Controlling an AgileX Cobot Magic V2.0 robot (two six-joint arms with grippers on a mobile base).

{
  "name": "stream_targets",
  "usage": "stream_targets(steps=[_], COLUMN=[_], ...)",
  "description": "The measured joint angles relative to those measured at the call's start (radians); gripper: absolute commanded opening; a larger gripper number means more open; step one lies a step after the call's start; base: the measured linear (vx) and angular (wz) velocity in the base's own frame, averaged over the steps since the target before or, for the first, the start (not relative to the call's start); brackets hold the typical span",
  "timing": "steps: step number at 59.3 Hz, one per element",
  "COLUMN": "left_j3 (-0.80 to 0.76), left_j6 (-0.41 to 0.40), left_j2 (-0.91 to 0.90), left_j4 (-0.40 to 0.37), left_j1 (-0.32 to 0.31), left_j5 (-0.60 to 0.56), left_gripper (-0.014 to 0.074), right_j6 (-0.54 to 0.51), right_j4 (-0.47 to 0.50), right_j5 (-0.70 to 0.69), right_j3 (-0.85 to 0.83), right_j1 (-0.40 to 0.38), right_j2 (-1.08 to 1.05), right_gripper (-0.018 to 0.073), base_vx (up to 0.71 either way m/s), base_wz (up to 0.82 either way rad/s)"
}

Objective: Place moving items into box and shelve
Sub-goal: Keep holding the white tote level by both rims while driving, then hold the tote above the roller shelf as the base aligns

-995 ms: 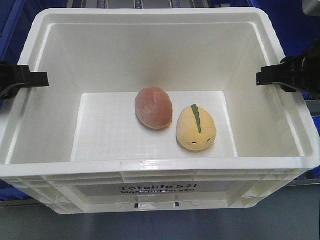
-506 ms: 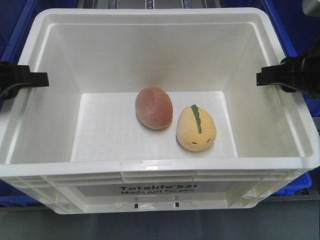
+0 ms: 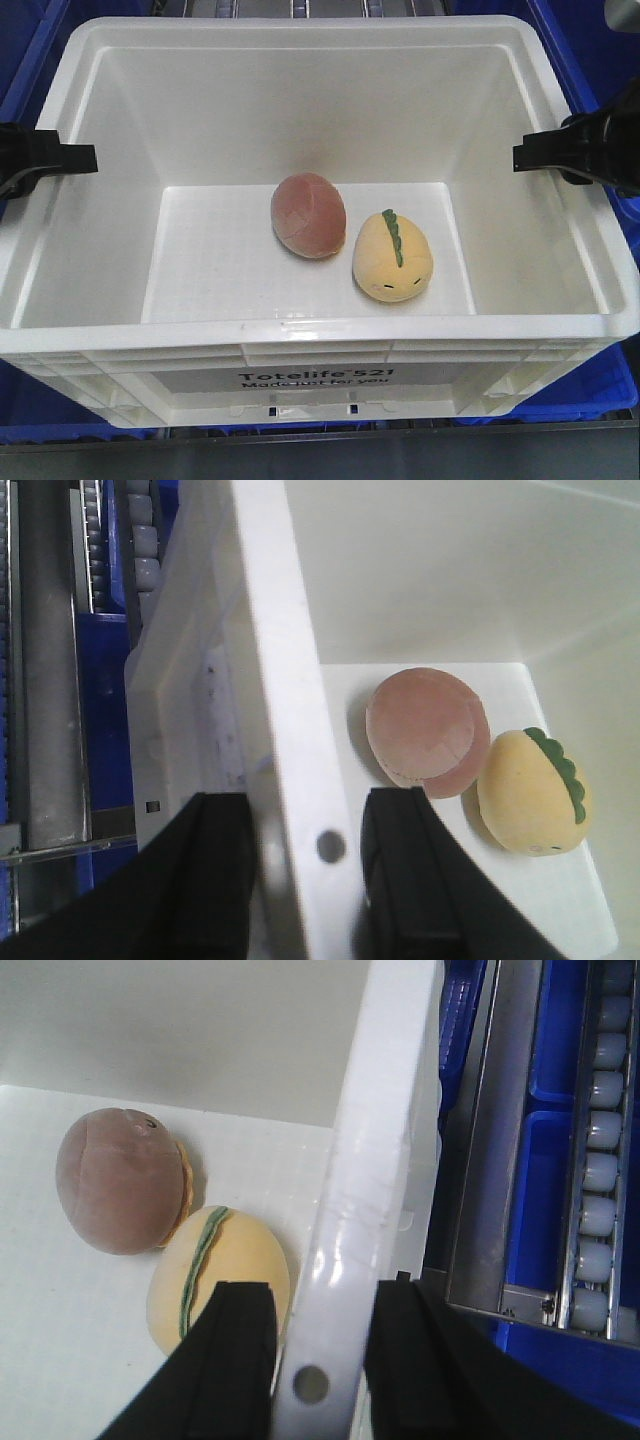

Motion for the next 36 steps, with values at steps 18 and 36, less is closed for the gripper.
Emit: stream_targets(steps=[18, 36], left_j3=[0.000, 0.000], left_j6=[0.000, 0.000], left_j2=[0.000, 0.000], left_j4=[0.000, 0.000], left_j1=[0.000, 0.000], left_j5=[0.000, 0.000], left_gripper=[-0.0003, -0.0003], right_j6=[0.000, 0.000], right_j4=[0.000, 0.000], right_j5=[0.000, 0.000], right_j3=[0.000, 0.000], right_j1=[0.000, 0.000], right_j2=[0.000, 0.000], right_gripper=[-0.0004, -0.0004], base_vx=[0.12, 0.10], base_wz=[-0.01, -0.01])
